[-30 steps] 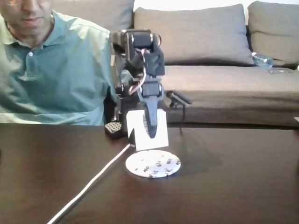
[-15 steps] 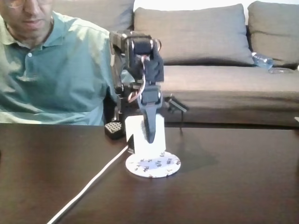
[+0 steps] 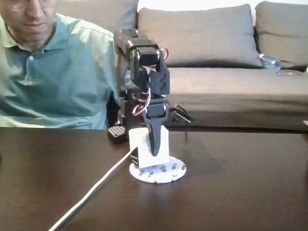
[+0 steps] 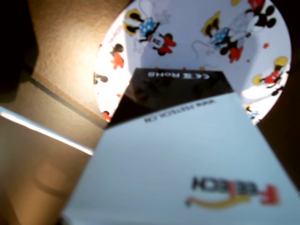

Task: Grasp a servo box and put it on the zirlivani.

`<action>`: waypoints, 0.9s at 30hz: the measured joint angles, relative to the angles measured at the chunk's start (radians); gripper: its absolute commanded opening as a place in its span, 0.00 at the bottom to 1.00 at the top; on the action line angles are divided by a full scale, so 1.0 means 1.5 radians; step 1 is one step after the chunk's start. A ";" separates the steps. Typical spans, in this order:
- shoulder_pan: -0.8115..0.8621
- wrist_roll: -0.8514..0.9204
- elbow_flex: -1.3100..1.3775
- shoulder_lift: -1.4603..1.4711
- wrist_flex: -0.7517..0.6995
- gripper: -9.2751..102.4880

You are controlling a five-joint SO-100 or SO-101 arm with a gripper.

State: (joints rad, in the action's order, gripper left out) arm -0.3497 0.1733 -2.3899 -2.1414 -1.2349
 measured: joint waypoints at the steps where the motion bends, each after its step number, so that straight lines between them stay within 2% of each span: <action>1: 0.000 0.000 0.000 0.000 0.000 0.21; 20: 0.001 0.003 -0.036 -0.002 0.050 0.22; 25: 0.000 0.003 -0.036 -0.002 0.050 0.34; 27: -0.006 0.003 -0.038 -0.002 0.049 0.36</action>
State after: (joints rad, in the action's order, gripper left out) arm -0.3590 0.1779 -2.4467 -2.1445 -1.1612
